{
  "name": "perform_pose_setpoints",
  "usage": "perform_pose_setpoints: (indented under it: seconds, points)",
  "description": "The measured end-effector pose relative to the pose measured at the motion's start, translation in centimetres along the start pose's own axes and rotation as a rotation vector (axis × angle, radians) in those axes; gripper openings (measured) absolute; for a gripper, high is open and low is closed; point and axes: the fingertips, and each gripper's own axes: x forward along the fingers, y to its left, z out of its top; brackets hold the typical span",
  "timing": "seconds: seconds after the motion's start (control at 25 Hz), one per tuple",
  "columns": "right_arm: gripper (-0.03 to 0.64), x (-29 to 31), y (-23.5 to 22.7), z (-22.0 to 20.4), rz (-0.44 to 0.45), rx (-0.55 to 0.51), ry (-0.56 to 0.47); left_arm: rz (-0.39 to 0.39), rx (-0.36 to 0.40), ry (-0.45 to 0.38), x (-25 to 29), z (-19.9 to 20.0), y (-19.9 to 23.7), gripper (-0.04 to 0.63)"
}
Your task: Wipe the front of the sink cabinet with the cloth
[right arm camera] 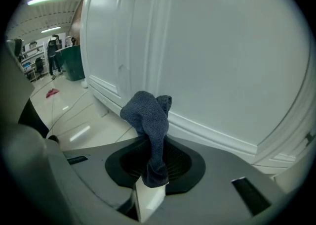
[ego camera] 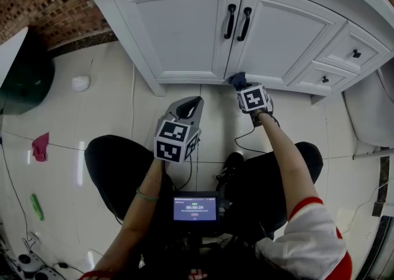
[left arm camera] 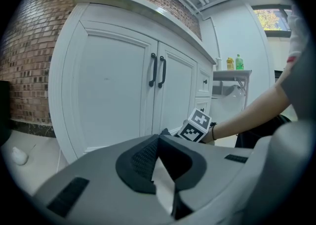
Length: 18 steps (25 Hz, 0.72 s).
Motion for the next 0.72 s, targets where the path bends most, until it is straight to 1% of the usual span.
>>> perform_pose_setpoints:
  seconds: [0.12,0.2,0.32,0.48,0.6,0.72]
  points:
    - [0.074,-0.5,-3.2,-1.9,-0.033,-0.002,0.040,-0.011,0.009,0.006,0.6,0.1,-0.8,0.035]
    - [0.074,-0.9,-5.4,-3.5,-0.059,0.016,0.075,-0.018,0.015,0.013,0.9,0.0,-1.4,0.035]
    - [0.074,-1.8,-9.5,-4.7,-0.124,0.033,0.076,-0.031,0.029,0.021,1.4,0.2,-2.4,0.035]
    - [0.074,-3.0,-13.5,-9.0,-0.172,0.160,0.166,-0.043,0.048,0.026,1.8,0.5,-3.4,0.035]
    - [0.074,-3.8,-16.0,-11.5,-0.207,0.255,0.203,-0.042,0.058,0.028,1.9,0.7,-3.7,0.035]
    - [0.074,-4.3,-18.2,-13.4,-0.248,0.355,0.207,-0.045,0.063,0.028,1.9,0.9,-4.0,0.035]
